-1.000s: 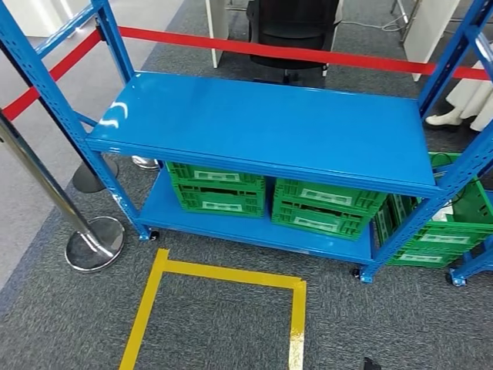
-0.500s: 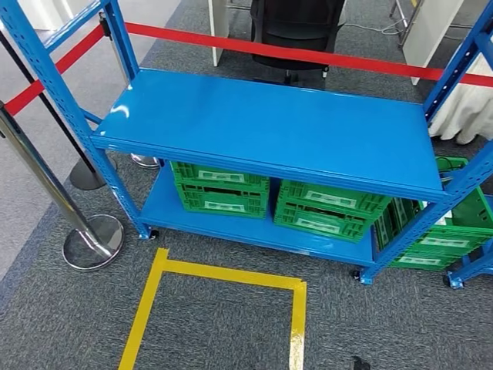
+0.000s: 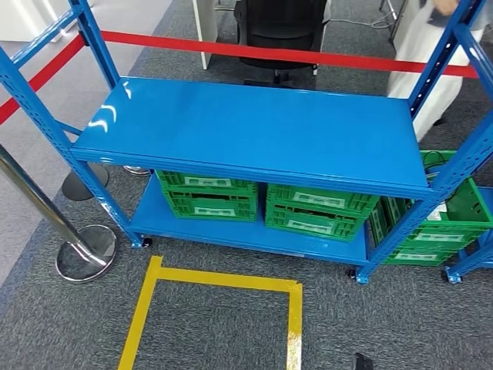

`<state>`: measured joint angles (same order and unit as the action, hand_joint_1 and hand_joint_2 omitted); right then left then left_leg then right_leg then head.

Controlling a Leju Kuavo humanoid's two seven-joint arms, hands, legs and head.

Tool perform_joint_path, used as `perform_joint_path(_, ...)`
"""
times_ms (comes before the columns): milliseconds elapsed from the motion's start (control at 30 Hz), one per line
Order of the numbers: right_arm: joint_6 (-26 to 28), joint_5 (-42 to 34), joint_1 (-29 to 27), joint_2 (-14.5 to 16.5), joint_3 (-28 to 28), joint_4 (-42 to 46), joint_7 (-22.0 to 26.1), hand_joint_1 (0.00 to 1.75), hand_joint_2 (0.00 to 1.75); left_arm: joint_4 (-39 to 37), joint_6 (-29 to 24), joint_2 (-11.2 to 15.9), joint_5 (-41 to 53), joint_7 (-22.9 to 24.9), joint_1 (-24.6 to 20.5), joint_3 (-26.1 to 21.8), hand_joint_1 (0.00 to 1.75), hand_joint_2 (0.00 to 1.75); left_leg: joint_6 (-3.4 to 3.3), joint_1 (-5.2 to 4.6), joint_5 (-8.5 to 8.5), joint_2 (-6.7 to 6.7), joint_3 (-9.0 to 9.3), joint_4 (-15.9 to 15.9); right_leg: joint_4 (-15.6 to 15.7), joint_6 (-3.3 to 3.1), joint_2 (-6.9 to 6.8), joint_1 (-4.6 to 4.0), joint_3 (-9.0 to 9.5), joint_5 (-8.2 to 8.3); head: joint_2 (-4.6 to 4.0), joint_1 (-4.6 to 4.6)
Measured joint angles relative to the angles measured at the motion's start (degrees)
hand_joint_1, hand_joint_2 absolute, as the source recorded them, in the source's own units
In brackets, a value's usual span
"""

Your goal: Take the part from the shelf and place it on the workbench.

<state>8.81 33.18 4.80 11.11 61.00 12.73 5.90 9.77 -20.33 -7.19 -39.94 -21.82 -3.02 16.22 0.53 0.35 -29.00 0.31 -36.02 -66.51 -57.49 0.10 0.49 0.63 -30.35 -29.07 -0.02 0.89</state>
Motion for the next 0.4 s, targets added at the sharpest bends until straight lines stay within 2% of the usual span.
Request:
perform_joint_path(33, 0.0, 0.2, 0.0, 0.0, -0.1, 0.0, -0.1, 0.0, 0.0, 0.0, 0.0, 0.0, 0.0, 0.0, 0.0, 0.0, 0.0, 0.0, -0.34, -0.11, 1.57, -0.08, 1.45, 3.6, -0.1, 0.23, 0.11, -0.12, 0.23, -0.28, 0.0, -0.01)
perform_joint_path(67, -0.1, 0.4, 0.0, 0.0, -0.2, -0.1, -0.3, 0.0, 0.0, 0.0, 0.1, 0.0, 0.1, 0.1, -0.1, 0.0, 0.0, 0.0, -0.61, -0.23, 2.33, -0.14, 2.52, 6.2, -0.1, 0.48, 0.18, -0.18, 0.27, -0.5, 0.0, -0.03)
perform_joint_path(100, -0.2, 0.6, 0.0, 0.0, -0.3, -0.1, -0.5, 0.0, 0.0, 0.0, 0.1, 0.0, 0.1, 0.1, -0.2, 0.0, 0.0, 0.0, -0.82, -0.37, 2.31, -0.19, 3.01, 7.5, -0.2, 0.78, 0.2, -0.21, 0.23, -0.65, 0.0, 0.0)
perform_joint_path(200, -0.3, 1.1, 0.0, 0.0, -0.7, -0.2, -0.7, 0.0, 0.0, 0.0, 0.1, -0.1, 0.2, 0.0, -0.1, 0.0, 0.0, 0.0, -1.49, -0.36, 1.98, -0.17, 3.41, 8.4, -0.2, 1.79, 0.11, -0.1, 0.2, -1.02, 0.0, 0.11)
perform_joint_path(233, -0.5, 1.2, 0.0, 0.0, -0.8, -0.2, -0.8, 0.0, 0.0, 0.0, 0.1, -0.1, 0.2, 0.0, -0.1, 0.0, 0.0, 0.0, -1.81, -0.23, 2.04, -0.15, 3.61, 8.7, -1.1, 2.07, 0.06, -0.08, -0.24, -1.65, 0.0, 0.18)
perform_joint_path(267, -0.7, 1.4, 0.0, 0.0, -0.9, -0.2, -0.9, 0.0, 0.0, 0.0, 0.1, -0.2, 0.2, 0.1, -0.2, 0.0, 0.0, 0.0, -2.11, -0.08, 2.06, -0.11, 3.82, 9.0, -3.2, 2.31, 0.02, -0.05, -1.33, -2.79, 0.0, 0.29)
perform_joint_path(333, -1.5, 1.9, 0.0, 0.0, -1.3, -0.2, -0.9, 0.0, 0.0, 0.0, 0.2, -0.3, 0.2, 0.2, -0.2, 0.0, 0.0, 0.0, -2.52, -0.1, 1.8, -0.03, 3.98, 9.0, -10.6, 2.67, -0.05, 0.02, -5.43, -5.9, 0.0, 0.45)
perform_joint_path(367, -1.9, 2.2, -0.1, -0.1, -1.5, -0.2, -1.0, 0.0, 0.0, 0.0, 0.3, -0.3, 0.2, 0.4, -0.2, 0.0, 0.0, 0.0, -2.62, -0.12, 1.62, 0.0, 4.07, 9.0, -14.1, 2.81, -0.05, 0.05, -7.6, -6.85, 0.0, 0.48)
perform_joint_path(400, -2.1, 2.3, -0.1, -0.1, -1.6, -0.2, -1.0, 0.0, 0.0, 0.0, 0.3, -0.4, 0.2, 0.5, -0.2, 0.0, 0.0, 0.0, -2.67, -0.14, 1.53, 0.02, 4.12, 9.0, -16.1, 2.89, -0.06, 0.06, -8.8, -7.37, 0.0, 0.47)
